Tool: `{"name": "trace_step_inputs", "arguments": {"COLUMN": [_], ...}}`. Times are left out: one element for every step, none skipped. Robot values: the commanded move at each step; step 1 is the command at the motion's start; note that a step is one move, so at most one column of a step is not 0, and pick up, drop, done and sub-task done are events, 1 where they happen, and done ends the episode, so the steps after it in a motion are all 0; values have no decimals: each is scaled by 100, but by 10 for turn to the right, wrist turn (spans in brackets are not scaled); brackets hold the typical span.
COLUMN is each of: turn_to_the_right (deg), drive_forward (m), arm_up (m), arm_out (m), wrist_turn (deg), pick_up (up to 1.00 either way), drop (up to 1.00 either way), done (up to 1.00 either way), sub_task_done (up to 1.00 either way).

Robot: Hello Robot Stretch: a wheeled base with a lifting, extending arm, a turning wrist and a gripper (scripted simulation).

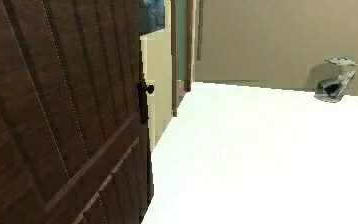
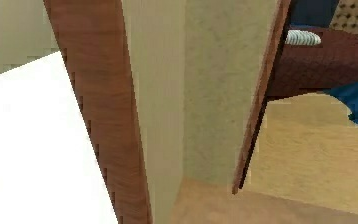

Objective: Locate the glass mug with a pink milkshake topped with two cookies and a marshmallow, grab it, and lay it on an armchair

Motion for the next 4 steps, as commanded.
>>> {"name": "trace_step_inputs", "arguments": {"turn_to_the_right": [0, 90, 0, 0], "drive_forward": [10, 0, 100, 20], "arm_up": [0, 0, 0, 0], "arm_out": [0, 0, 0, 0], "wrist_turn": [0, 0, 0, 0], "pick_up": [0, 0, 0, 0], "drop": [0, 0, 0, 0], "done": [0, 0, 0, 0], "sub_task_done": [0, 0, 0, 0]}}
